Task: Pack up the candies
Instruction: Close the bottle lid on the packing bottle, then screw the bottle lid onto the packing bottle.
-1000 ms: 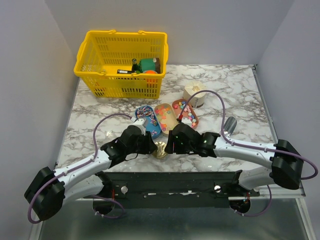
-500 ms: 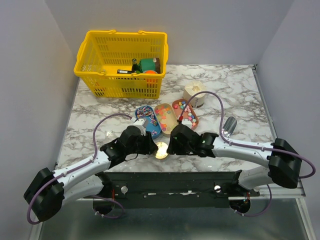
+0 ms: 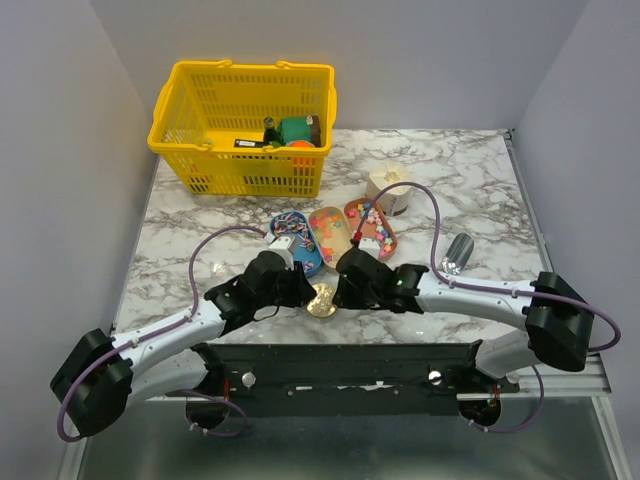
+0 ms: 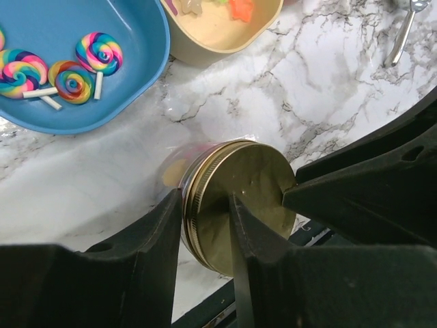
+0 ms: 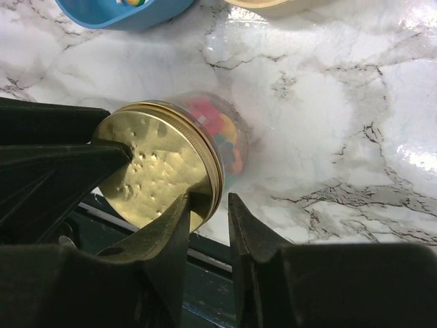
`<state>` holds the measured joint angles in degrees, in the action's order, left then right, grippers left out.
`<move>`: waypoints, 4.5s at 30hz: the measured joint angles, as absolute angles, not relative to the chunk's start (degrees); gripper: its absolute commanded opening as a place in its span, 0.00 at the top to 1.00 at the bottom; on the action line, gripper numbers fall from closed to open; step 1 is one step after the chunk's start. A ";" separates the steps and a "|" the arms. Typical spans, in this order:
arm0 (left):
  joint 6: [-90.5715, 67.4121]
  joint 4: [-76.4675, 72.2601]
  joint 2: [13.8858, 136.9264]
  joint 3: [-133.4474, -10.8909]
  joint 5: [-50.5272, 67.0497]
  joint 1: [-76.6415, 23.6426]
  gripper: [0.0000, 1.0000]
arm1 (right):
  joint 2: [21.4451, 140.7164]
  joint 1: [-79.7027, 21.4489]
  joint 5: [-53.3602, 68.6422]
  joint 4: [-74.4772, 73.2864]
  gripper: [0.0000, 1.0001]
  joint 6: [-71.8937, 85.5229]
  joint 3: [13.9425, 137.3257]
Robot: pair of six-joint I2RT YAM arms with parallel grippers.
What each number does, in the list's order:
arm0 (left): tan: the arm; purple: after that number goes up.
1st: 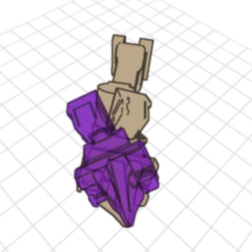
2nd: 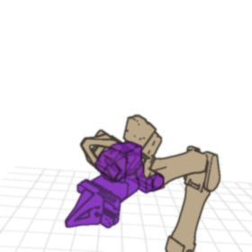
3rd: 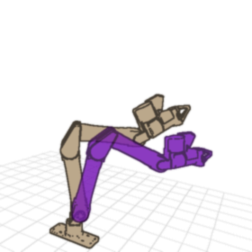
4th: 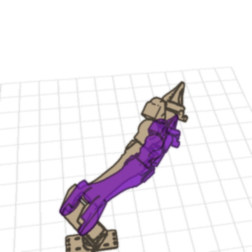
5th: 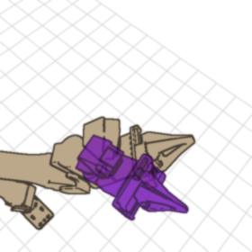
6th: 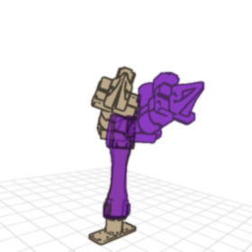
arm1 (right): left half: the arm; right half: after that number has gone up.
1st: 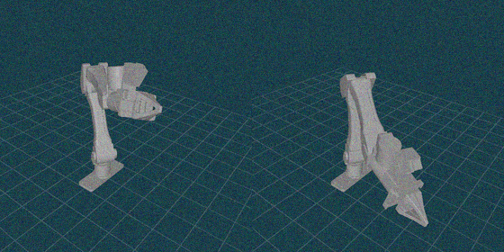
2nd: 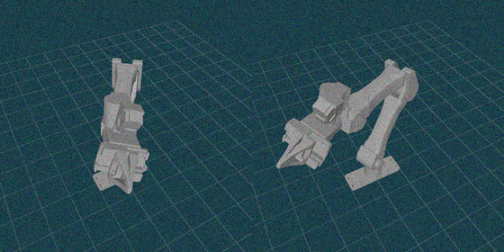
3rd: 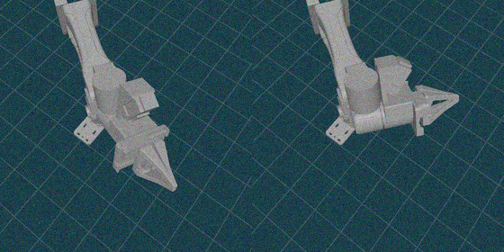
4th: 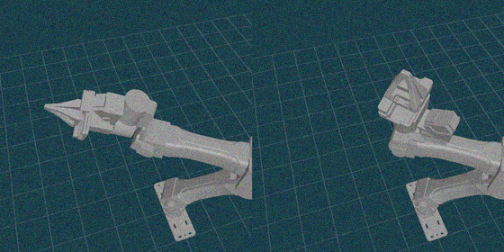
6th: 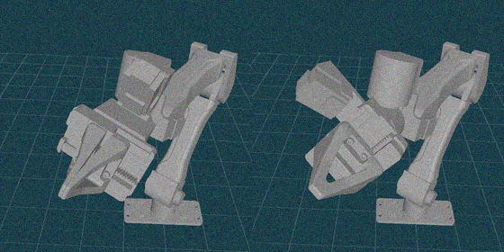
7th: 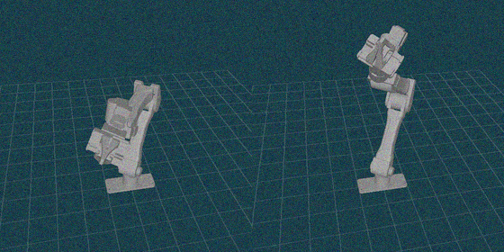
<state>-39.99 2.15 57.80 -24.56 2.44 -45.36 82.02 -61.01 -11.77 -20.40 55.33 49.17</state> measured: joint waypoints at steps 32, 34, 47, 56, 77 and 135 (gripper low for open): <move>-40.97 0.67 62.26 -26.79 -7.66 -48.03 0.62 | 88.86 -61.08 -18.59 -22.20 0.55 55.64 55.96; -40.95 0.75 62.24 -26.81 -7.77 -48.03 0.62 | 88.84 -61.06 -18.57 -22.09 0.58 55.99 55.94; -40.97 0.21 62.67 -26.79 -7.90 -48.14 0.61 | 86.70 -61.06 -19.22 -18.00 0.62 60.16 51.51; -41.36 -3.11 63.53 -25.85 -7.73 -48.14 0.60 | 84.31 -61.06 -19.18 -12.97 0.58 62.11 47.24; -40.05 4.38 45.87 -20.71 -9.43 -48.62 0.21 | 75.57 -61.06 -19.22 -23.99 0.40 53.69 44.88; -21.58 -60.31 94.54 -15.42 -15.00 -69.63 0.19 | 71.31 -56.34 -16.58 -32.18 0.44 50.65 44.21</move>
<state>-21.58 -60.31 94.54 -15.42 -15.00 -69.63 71.31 -56.34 -16.58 -32.18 50.65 44.21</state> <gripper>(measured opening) 0.883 0.558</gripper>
